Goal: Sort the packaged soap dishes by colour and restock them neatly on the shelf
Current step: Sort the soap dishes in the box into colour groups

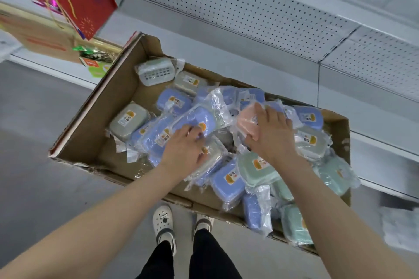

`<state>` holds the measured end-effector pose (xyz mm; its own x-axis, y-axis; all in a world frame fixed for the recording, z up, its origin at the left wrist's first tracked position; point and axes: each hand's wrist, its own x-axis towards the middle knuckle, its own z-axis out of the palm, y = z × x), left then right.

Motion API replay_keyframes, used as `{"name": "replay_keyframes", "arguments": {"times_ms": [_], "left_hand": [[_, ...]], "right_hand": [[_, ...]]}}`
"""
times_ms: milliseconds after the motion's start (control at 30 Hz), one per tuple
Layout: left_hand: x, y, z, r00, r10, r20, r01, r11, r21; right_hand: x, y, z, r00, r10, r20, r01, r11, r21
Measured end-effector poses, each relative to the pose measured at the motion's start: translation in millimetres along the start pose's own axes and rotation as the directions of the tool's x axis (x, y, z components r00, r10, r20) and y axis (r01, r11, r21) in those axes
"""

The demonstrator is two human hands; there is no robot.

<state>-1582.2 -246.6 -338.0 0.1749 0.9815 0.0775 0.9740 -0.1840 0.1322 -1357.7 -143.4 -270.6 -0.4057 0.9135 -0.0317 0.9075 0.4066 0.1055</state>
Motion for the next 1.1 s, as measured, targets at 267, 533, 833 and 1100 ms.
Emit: {"name": "replay_keyframes", "arguments": {"times_ms": [267, 533, 833, 1100], "left_hand": [[3, 28, 3, 0.923, -0.155, 0.351, 0.061, 0.962, 0.265], [2, 39, -4, 0.883, -0.296, 0.365, 0.239, 0.952, 0.192], [-28, 45, -32, 0.899, -0.337, 0.281, 0.397, 0.897, -0.194], [-40, 47, -22, 0.882, 0.153, 0.446, -0.056, 0.973, -0.224]], "right_hand": [[-7, 11, 17, 0.997, -0.039, 0.060, 0.038, 0.999, 0.007], [-15, 28, 8, 0.997, -0.070, 0.036, 0.066, 0.994, 0.086], [-57, 19, -8, 0.996, 0.053, -0.065, -0.042, 0.987, 0.152], [-106, 10, 1, 0.992, 0.125, 0.002, -0.124, 0.988, 0.092]]}}
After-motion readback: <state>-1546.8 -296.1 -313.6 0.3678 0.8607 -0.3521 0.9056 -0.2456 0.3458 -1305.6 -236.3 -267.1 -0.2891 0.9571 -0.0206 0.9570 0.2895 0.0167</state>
